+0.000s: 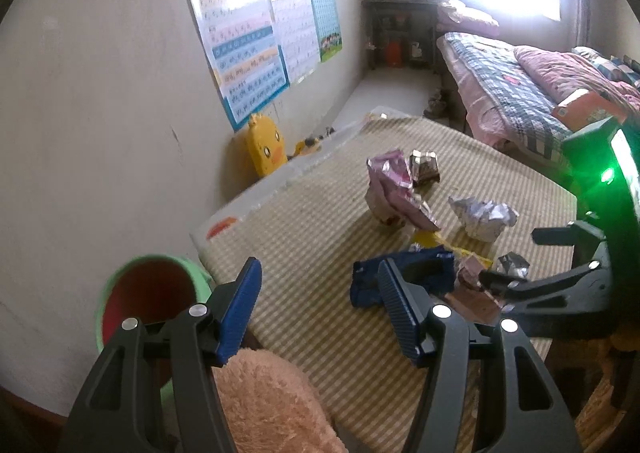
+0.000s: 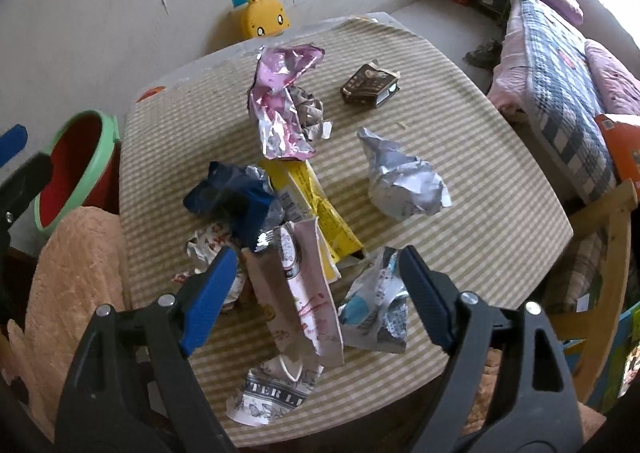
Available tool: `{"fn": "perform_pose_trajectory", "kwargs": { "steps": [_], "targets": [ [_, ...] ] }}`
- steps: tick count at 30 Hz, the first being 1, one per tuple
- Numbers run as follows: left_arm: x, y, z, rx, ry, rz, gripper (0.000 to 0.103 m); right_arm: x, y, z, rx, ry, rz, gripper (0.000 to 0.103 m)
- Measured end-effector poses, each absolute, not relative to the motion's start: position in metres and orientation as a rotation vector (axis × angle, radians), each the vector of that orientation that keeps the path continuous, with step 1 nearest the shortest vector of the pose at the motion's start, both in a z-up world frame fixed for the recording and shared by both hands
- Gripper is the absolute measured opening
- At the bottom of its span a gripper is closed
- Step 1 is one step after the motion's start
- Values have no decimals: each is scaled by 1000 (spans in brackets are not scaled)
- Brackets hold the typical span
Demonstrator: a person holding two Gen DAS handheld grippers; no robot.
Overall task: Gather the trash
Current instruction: 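Grasp a crumpled wrapper with the left gripper while the right grasps the pink-white paper bag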
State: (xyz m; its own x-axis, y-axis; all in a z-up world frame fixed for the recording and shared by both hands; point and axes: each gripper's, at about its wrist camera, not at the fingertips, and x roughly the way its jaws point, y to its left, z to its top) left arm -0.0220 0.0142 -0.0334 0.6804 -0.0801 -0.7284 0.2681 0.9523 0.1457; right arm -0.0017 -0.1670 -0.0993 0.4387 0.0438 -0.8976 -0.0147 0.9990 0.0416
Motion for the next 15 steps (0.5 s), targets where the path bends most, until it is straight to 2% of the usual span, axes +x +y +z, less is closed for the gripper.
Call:
{"fn": "perform_pose_trajectory", "kwargs": {
  "steps": [4, 9, 12, 15],
  "targets": [
    [-9, 29, -59, 143, 922, -219, 56, 2, -169, -107, 46, 1137, 39, 81],
    [-6, 31, -78, 114, 976, -241, 54, 7, -164, -125, 19, 1199, 45, 80],
    [-5, 25, -88, 116, 1007, -270, 54, 9, -158, -136, -32, 1240, 42, 65],
    [-7, 16, -95, 137, 1030, -299, 54, 10, -153, -150, -59, 1289, 49, 55]
  ]
}}
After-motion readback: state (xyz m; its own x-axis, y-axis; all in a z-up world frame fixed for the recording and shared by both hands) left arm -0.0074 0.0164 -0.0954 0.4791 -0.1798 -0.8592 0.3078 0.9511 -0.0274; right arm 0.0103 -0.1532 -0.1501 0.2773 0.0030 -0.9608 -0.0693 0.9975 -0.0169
